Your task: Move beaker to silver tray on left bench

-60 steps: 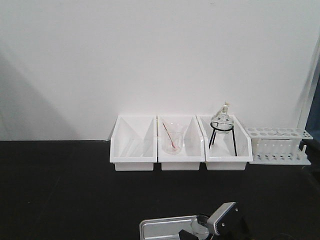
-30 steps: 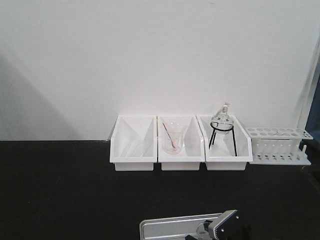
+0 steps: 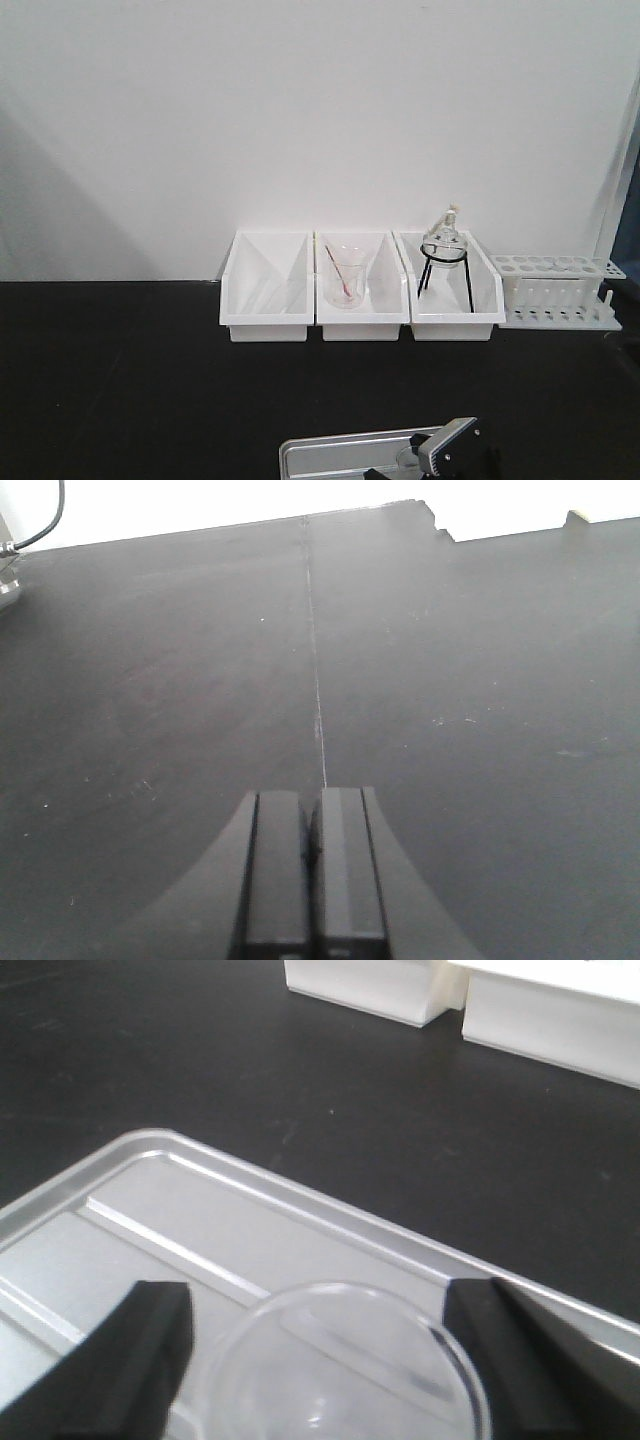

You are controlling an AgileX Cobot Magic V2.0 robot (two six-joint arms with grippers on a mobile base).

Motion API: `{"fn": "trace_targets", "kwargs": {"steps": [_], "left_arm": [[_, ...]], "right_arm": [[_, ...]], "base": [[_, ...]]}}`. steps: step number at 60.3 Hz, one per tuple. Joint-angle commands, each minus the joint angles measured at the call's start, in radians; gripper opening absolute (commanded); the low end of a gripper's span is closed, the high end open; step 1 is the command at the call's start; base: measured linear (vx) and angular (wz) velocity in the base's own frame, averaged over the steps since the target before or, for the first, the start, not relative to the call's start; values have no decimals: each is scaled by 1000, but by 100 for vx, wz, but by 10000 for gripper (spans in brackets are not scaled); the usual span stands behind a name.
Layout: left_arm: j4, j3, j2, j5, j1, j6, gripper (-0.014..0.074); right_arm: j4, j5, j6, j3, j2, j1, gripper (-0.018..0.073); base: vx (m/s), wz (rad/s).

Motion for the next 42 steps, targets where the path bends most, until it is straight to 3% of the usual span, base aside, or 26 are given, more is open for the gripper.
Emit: {"fn": "trace_targets", "kwargs": {"steps": [1,17,27,36,42], "left_arm": [[-3,20,-7,-76,-6,-2,1],[-3,20,-7,-76,-6,-2,1],[-3,20,-7,-76,-6,-2,1],[-3,20,-7,-76,-6,-2,1],[-3,20,-7,-76,-6,-2,1]], "right_arm": [[20,-91,3,-21,-46,-4,677],[34,-87,16,-18,-152,-4,684],[33,2,132,-18,-318,-4,640],[29,199,305,-18,-523,-4,487],[-5,437,417,-18,-708,-4,267]], "base": [[0,0],[0,0],[0,0],[0,0],[0,0]]}}
